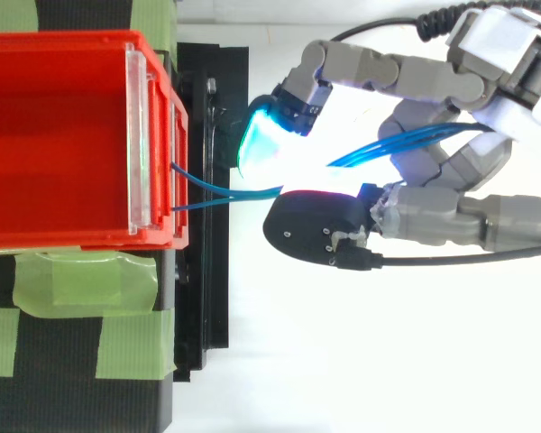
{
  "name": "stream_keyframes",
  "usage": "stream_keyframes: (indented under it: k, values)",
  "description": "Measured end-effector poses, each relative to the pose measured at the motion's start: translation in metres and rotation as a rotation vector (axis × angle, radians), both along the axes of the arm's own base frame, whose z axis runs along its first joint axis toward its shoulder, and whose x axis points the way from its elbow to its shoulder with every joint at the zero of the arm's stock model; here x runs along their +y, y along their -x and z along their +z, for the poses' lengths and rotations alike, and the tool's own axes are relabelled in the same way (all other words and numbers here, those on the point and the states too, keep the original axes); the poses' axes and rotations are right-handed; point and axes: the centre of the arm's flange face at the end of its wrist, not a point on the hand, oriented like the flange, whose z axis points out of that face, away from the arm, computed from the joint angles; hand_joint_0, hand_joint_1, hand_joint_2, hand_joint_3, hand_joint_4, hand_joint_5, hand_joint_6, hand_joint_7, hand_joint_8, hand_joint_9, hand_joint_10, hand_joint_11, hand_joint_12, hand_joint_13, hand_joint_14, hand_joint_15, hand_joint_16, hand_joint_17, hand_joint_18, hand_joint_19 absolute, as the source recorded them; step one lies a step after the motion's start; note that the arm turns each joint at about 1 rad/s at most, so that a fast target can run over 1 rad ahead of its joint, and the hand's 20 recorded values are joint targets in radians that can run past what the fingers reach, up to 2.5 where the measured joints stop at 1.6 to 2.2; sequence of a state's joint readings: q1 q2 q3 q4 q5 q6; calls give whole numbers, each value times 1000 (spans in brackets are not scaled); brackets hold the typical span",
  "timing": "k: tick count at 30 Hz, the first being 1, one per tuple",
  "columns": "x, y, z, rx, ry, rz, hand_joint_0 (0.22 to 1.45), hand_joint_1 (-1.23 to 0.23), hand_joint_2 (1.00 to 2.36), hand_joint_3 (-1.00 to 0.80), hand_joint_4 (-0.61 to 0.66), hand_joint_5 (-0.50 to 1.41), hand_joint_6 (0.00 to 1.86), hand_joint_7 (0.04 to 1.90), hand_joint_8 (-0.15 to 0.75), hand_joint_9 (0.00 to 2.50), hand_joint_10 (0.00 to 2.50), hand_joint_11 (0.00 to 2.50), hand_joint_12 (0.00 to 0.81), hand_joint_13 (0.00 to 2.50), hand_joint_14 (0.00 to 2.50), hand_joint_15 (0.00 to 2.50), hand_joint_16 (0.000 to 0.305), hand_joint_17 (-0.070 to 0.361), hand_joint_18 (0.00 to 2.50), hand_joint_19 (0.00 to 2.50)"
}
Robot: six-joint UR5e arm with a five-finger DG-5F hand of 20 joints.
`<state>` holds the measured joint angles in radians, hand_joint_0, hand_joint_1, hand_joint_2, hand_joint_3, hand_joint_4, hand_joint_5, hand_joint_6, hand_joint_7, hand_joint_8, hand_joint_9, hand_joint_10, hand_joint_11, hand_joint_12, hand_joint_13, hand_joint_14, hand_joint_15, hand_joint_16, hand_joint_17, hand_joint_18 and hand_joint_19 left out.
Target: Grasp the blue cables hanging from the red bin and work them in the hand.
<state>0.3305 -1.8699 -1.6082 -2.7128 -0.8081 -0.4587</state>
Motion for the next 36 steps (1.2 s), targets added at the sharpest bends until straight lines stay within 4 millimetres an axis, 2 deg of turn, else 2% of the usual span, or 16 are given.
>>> stream_keyframes:
  k: [16,36]
  values:
    - [4,1,-1,-32,-98,13,940,-680,1016,-14,400,338,7,1259,535,1779,2500,2500,712,2021,2500,1972,237,178,2500,648]
    - [8,5,-5,-38,-185,23,893,-720,1024,-263,365,332,7,1292,535,1779,2500,2500,712,2021,2500,1972,237,178,2500,648]
